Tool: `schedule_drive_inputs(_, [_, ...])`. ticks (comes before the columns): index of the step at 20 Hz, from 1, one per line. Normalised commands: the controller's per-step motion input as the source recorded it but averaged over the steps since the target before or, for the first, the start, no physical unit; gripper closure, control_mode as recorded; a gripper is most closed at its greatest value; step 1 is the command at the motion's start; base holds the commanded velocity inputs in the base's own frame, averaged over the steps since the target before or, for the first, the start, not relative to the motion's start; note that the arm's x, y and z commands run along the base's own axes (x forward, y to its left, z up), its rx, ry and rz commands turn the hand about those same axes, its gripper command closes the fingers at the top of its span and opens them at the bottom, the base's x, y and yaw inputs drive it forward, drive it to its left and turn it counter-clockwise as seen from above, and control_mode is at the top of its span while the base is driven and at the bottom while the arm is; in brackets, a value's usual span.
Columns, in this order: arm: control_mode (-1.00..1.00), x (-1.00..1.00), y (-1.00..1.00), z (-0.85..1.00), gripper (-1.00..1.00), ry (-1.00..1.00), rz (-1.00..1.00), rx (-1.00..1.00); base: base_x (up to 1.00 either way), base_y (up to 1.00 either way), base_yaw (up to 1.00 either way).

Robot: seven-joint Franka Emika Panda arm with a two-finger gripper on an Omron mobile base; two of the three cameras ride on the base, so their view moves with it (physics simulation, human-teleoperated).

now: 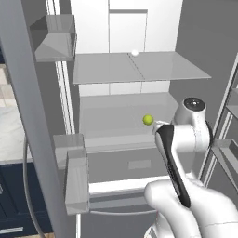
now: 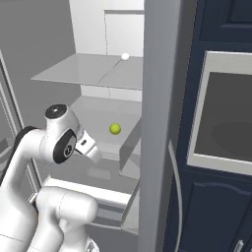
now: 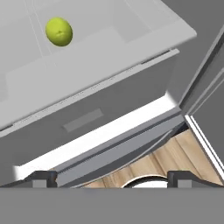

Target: Pick up the pear and apple from the fridge and place one fruit on each plate on the dining counter.

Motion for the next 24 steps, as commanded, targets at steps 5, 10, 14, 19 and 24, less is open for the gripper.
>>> schedule_drive_inputs(5, [-1.0,0.89,0.0,0.0,-1.0,0.02,0.0,0.0,0.0,0.0,0.0])
schedule_drive_inputs(10, [-1.0,0.82,0.0,0.0,-1.0,0.0,0.0,-0.01,0.0,0.0,0.0])
schedule_drive_inputs(14, [-1.0,0.82,0.0,0.0,-1.0,0.0,0.0,-0.03,0.0,0.0,0.0])
schedule_drive_inputs(19, [-1.0,0.72,-0.01,-0.15,-1.0,0.0,0.0,-0.03,0.0,0.0,0.0])
schedule_drive_inputs(24, [-1.0,0.51,-0.01,-0.33,-1.0,0.0,0.0,-0.04,0.0,0.0,0.0])
